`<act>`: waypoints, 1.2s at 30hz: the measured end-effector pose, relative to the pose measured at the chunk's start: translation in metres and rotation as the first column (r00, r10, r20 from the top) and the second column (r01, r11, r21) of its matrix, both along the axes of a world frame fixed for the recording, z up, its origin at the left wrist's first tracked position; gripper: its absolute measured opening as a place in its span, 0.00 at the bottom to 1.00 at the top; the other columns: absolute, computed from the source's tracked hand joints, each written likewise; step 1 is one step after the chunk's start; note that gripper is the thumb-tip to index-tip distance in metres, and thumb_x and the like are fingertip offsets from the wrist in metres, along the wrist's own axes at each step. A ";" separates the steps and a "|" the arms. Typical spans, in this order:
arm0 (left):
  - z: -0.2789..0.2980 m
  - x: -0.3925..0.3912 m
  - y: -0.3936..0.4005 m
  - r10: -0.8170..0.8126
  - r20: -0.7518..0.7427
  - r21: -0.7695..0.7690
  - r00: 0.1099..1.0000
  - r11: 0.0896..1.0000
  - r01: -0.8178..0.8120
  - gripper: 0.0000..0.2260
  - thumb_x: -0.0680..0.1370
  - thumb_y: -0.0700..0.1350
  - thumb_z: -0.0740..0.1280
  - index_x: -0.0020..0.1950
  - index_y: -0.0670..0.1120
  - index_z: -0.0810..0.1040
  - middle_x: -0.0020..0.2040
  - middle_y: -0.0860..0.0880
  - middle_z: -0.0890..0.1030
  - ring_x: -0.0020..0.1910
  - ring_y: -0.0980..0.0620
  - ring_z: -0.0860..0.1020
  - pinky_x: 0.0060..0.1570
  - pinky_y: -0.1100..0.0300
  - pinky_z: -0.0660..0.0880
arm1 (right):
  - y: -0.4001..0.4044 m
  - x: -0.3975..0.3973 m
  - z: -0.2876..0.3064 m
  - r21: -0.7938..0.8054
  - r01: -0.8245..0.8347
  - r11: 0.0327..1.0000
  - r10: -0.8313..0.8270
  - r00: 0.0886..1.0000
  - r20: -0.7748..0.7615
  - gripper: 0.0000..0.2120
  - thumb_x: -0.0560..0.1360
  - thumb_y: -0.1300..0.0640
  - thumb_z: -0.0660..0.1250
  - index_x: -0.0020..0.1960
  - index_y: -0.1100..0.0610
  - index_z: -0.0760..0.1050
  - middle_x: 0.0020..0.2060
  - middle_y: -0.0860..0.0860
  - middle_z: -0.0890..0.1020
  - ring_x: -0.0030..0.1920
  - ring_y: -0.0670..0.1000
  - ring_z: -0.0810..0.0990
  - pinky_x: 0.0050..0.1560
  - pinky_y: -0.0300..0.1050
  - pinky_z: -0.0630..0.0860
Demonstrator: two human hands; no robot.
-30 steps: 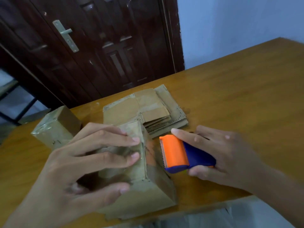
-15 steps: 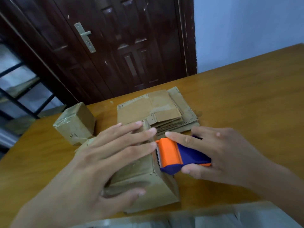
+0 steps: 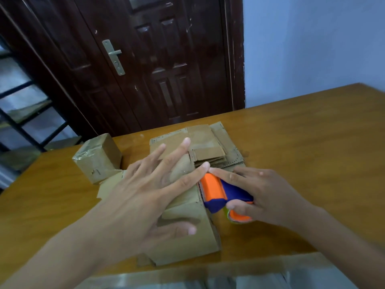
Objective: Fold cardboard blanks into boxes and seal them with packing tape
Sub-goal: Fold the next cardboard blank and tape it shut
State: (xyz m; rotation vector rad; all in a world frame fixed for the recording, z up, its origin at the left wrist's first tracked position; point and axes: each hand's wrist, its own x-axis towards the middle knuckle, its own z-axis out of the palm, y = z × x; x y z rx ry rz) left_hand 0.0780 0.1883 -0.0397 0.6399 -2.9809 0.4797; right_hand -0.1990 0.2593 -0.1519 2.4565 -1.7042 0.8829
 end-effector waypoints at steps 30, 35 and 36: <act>-0.018 -0.005 0.009 0.114 -0.906 0.325 0.407 0.804 0.498 0.16 0.72 0.56 0.79 0.46 0.47 0.79 0.77 0.50 0.73 0.76 0.43 0.71 0.63 0.35 0.76 | 0.035 0.000 0.165 -0.097 0.134 0.986 -0.159 0.928 -0.337 0.31 0.81 0.28 0.51 0.77 0.41 0.72 0.39 0.34 0.66 0.33 0.32 0.64 0.33 0.31 0.58; -0.047 -0.020 0.008 0.315 -0.916 0.401 0.249 0.745 0.533 0.40 0.76 0.71 0.66 0.83 0.55 0.61 0.83 0.49 0.63 0.80 0.43 0.67 0.71 0.35 0.71 | 0.021 0.014 0.212 -0.098 0.117 0.988 -0.151 0.852 -0.501 0.29 0.78 0.25 0.50 0.74 0.33 0.72 0.34 0.39 0.70 0.31 0.43 0.63 0.29 0.40 0.60; -0.055 -0.021 0.011 0.351 -0.903 0.430 0.248 0.743 0.513 0.41 0.77 0.72 0.63 0.85 0.54 0.57 0.84 0.50 0.61 0.81 0.44 0.65 0.73 0.35 0.68 | 0.015 0.019 0.216 -0.065 0.114 0.991 -0.131 0.827 -0.547 0.30 0.78 0.24 0.49 0.73 0.32 0.72 0.35 0.40 0.73 0.31 0.44 0.64 0.30 0.40 0.59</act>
